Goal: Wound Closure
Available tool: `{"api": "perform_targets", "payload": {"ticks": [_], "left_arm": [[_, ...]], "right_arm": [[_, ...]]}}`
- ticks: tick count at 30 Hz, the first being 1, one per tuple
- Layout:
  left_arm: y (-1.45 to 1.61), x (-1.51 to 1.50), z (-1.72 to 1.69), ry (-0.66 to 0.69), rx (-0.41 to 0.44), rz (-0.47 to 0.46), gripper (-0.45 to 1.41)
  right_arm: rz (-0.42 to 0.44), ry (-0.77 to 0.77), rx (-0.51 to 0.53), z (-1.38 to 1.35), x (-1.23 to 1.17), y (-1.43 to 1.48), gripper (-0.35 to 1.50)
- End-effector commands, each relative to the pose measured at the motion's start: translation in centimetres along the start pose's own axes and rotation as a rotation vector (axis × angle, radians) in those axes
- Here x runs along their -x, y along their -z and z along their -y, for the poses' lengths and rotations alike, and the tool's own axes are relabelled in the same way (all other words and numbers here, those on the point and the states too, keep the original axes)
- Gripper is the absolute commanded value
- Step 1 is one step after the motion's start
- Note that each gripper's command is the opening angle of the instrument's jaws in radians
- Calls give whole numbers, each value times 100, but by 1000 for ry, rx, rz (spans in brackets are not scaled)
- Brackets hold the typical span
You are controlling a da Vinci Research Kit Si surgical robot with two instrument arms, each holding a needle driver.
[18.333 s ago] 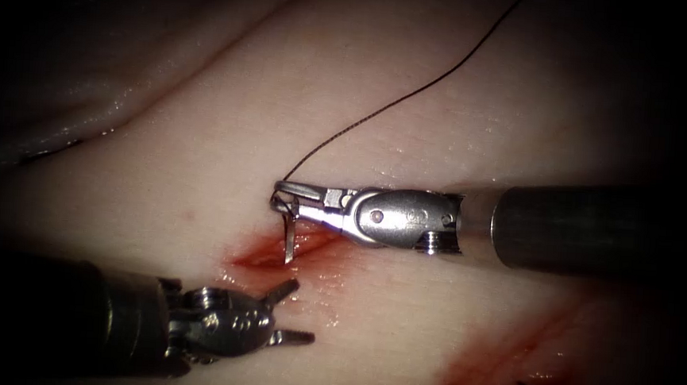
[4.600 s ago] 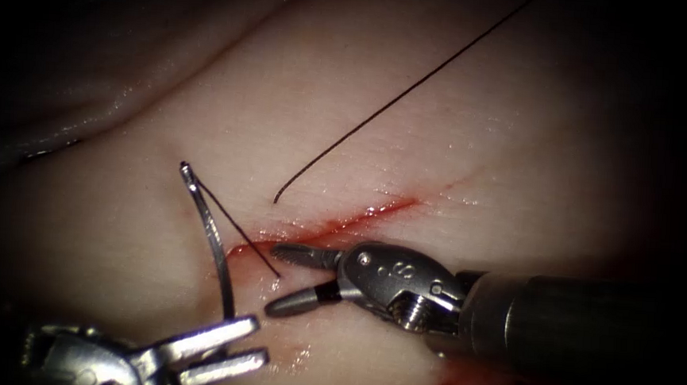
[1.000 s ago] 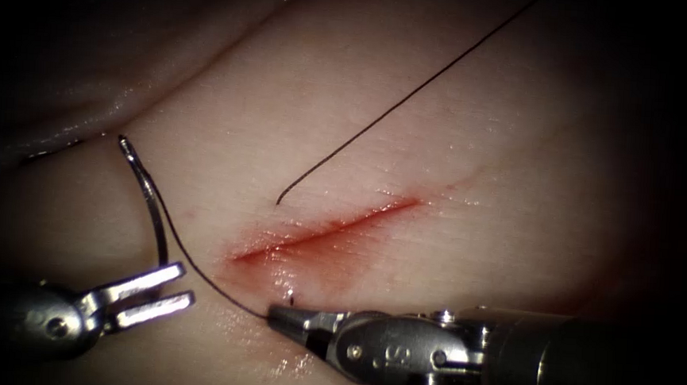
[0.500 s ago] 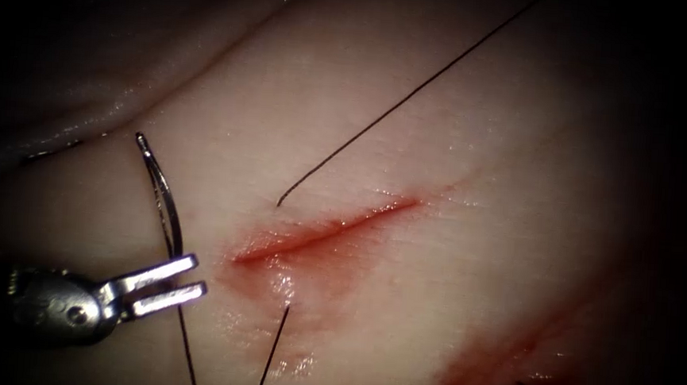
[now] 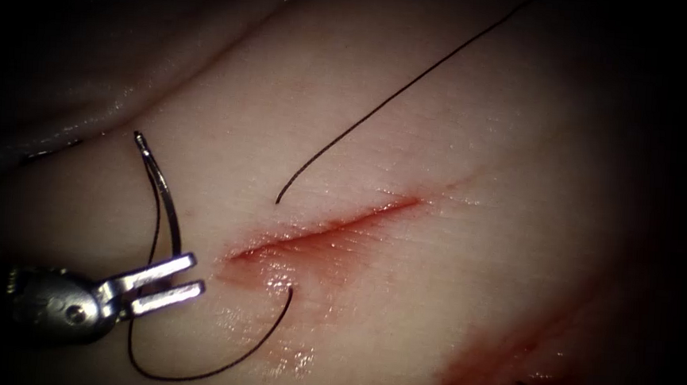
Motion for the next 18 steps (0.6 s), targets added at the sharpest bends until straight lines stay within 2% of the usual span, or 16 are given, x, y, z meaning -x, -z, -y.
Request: {"api": "perform_targets", "payload": {"ticks": [1,9,18], "left_arm": [[-4,5,-6,2,1,1,-45],[-2,10,-3,0,-10,9,-45],[-5,14,-4,-4,-13,8,-45]], "right_arm": [[8,-8,21,-7,17,-4,130],[20,23,66,-39,53,4,125],[33,81,116,-65,90,-14,123]]}}
